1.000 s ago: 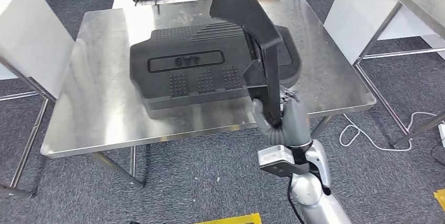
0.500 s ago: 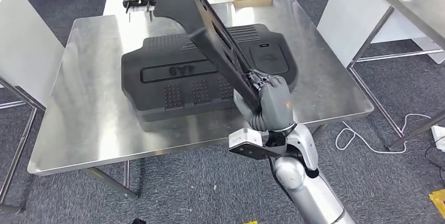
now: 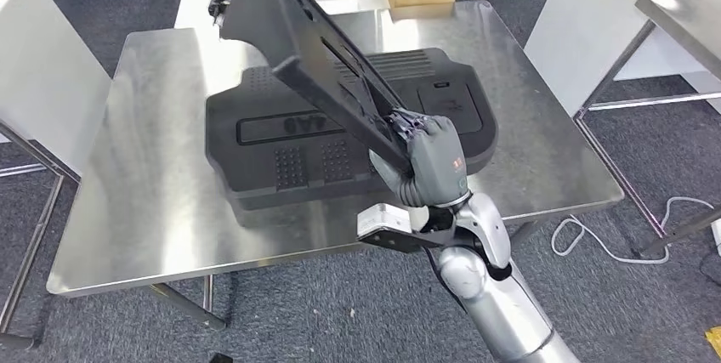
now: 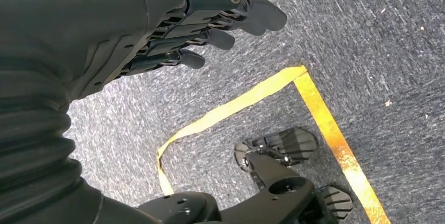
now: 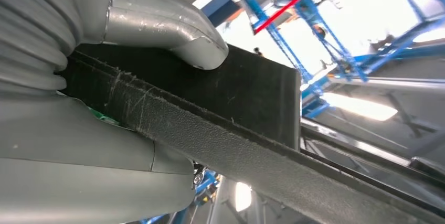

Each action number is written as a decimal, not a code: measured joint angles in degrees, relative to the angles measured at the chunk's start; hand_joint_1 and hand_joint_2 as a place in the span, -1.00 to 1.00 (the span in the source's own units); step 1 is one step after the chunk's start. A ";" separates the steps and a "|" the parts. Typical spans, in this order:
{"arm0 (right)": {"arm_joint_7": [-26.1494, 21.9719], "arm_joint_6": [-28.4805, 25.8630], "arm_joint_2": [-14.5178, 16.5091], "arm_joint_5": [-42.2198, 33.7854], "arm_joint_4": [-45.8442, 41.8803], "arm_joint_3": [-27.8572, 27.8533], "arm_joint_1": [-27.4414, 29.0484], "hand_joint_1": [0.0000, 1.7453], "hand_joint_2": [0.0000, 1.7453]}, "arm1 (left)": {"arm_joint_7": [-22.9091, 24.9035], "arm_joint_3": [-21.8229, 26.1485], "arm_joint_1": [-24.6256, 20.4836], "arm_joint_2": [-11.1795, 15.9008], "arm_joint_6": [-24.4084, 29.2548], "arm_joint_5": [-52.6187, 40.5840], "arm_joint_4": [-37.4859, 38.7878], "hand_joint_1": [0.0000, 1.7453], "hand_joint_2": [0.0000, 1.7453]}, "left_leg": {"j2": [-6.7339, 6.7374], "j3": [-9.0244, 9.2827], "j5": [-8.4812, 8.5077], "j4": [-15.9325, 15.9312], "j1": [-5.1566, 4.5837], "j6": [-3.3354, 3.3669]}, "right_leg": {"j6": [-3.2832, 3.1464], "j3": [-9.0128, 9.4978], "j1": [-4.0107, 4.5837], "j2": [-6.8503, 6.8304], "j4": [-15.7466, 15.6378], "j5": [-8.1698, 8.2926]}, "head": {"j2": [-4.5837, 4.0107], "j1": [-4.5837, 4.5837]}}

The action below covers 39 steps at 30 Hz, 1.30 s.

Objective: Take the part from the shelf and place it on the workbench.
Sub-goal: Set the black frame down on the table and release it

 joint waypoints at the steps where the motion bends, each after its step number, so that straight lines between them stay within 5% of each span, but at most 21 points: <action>1: 0.61 0.00 0.02 1.39 0.21 0.14 -0.35 1.00 1.00 | 0.07 -0.12 -0.08 -0.01 -0.01 -0.03 0.00 -1.00 1.00 | 0.04 0.07 -0.17 -0.12 0.03 -0.27 | -0.46 0.10 0.06 0.03 -0.09 -0.09 | 0.01 0.00; 4: 2.90 -0.03 0.15 8.15 1.37 1.13 -2.04 1.00 1.00 | 0.38 -0.63 -0.34 -0.04 -0.07 -0.25 -0.03 -1.00 1.00 | 0.39 -0.80 -1.41 1.91 0.25 -1.20 | -1.73 0.85 -0.62 0.10 -0.49 -0.35 | 0.01 -0.12; 7: 4.73 0.33 0.44 14.96 3.79 3.03 -4.19 1.00 1.00 | 0.78 -1.07 -0.55 -0.15 -0.36 -0.44 -0.04 -1.00 1.00 | 0.65 -6.60 -5.36 12.67 0.54 -2.04 | -2.70 2.04 -0.78 0.12 -0.58 -1.10 | 0.00 -0.32; 9: 5.72 1.06 0.64 18.07 6.05 4.40 -5.38 1.00 1.00 | 1.08 -1.36 -0.61 -0.21 -0.57 -0.50 -0.04 -1.00 1.00 | 0.72 -9.97 -5.22 16.78 0.79 -2.36 | -2.72 2.88 -0.78 0.19 -0.56 -1.76 | 0.00 -0.31; 12: 7.42 1.55 0.99 23.11 9.91 6.34 -7.56 1.00 1.00 | 1.46 -1.78 -0.77 -0.25 -0.74 -0.53 -0.05 -1.00 1.00 | 0.97 -7.48 1.76 8.10 1.18 -2.53 | -2.11 4.51 -0.93 0.38 -0.53 -3.01 | 0.00 -0.31; 14: 8.22 1.53 1.25 26.79 12.83 7.64 -9.57 1.00 1.00 | 1.81 -2.11 -1.09 -0.40 -0.88 -0.53 -0.03 -1.00 1.00 | 0.98 -4.65 4.03 2.13 1.13 -2.25 | -1.40 5.07 -0.65 0.46 -0.41 -3.78 | 0.00 -0.35; 18: 8.62 1.42 1.78 31.91 18.36 9.91 -12.56 1.00 1.00 | 1.98 -2.74 -1.65 -0.79 -0.23 -0.56 -0.05 -1.00 1.00 | 0.62 -4.12 3.86 0.74 0.87 -1.19 | -0.86 5.33 -0.56 0.50 -0.61 -4.09 | 0.00 -0.21; 25: 8.97 0.92 3.40 36.72 34.21 13.13 -20.14 1.00 1.00 | 1.93 -4.56 -2.43 -1.26 1.18 -1.10 -0.07 -1.00 1.00 | -0.10 -4.22 3.69 0.67 0.72 -0.77 | -1.03 6.01 -0.63 0.01 -1.87 -4.03 | 0.01 -0.10; 31: 9.82 -0.46 4.58 37.18 45.13 13.99 -23.73 1.00 1.00 | 2.27 -5.61 -2.50 -1.36 1.37 -1.10 -0.07 -1.00 1.00 | -0.05 -4.17 3.68 0.67 0.61 -0.57 | -0.54 5.97 -0.61 -0.06 -2.00 -3.82 | 0.00 -0.15; 39: 13.14 -2.17 3.13 37.14 58.16 12.05 -26.00 1.00 1.00 | 2.48 -6.17 -1.91 -1.27 2.28 -0.06 -0.07 -1.00 1.00 | -0.02 -3.96 3.82 0.52 0.73 -0.41 | -0.23 6.02 -0.46 -0.07 -1.96 -3.78 | 0.00 -0.15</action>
